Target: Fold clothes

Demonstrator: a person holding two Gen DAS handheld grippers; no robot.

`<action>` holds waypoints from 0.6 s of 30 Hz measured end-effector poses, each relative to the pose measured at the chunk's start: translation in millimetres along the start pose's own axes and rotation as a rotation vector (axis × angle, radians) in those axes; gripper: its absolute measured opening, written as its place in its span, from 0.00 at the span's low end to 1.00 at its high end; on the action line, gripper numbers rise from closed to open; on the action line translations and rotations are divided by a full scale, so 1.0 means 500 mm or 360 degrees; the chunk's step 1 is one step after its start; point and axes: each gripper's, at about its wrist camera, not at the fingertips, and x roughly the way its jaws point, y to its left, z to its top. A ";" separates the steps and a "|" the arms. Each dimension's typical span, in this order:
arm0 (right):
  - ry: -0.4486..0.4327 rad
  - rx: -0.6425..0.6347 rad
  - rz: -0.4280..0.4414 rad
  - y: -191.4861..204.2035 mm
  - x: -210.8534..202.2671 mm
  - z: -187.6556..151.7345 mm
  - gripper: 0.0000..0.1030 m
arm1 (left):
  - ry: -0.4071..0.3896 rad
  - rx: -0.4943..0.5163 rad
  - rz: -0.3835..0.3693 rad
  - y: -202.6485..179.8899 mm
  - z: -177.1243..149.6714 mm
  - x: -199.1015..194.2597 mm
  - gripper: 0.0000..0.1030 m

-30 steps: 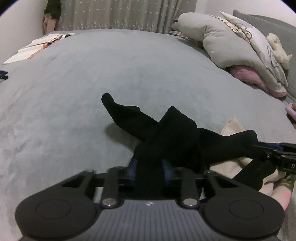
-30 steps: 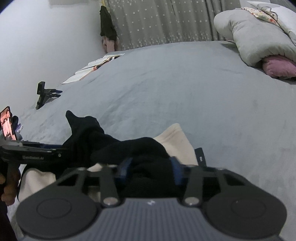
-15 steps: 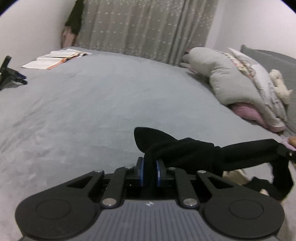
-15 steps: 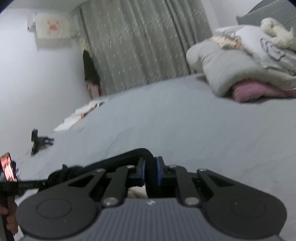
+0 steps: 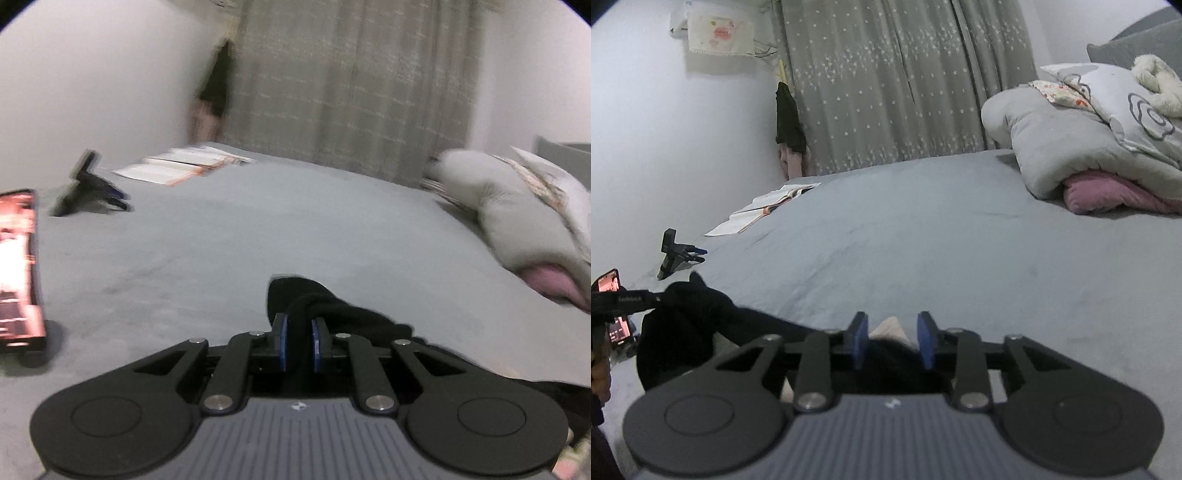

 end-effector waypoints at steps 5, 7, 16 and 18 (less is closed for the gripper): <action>0.0068 0.0027 -0.0045 -0.016 0.009 -0.006 0.35 | 0.0149 0.0023 0.0161 0.027 -0.011 0.018 0.12; 0.0080 0.0027 -0.0051 -0.015 0.003 -0.013 0.37 | 0.0227 0.0022 0.0152 0.031 -0.014 0.029 0.12; 0.0149 -0.0089 0.0017 0.024 0.039 -0.014 0.45 | 0.0345 0.0013 0.0040 0.035 -0.012 0.056 0.31; 0.0154 -0.0081 0.0047 0.044 0.040 -0.011 0.46 | 0.0374 0.0003 0.0042 0.037 -0.008 0.071 0.34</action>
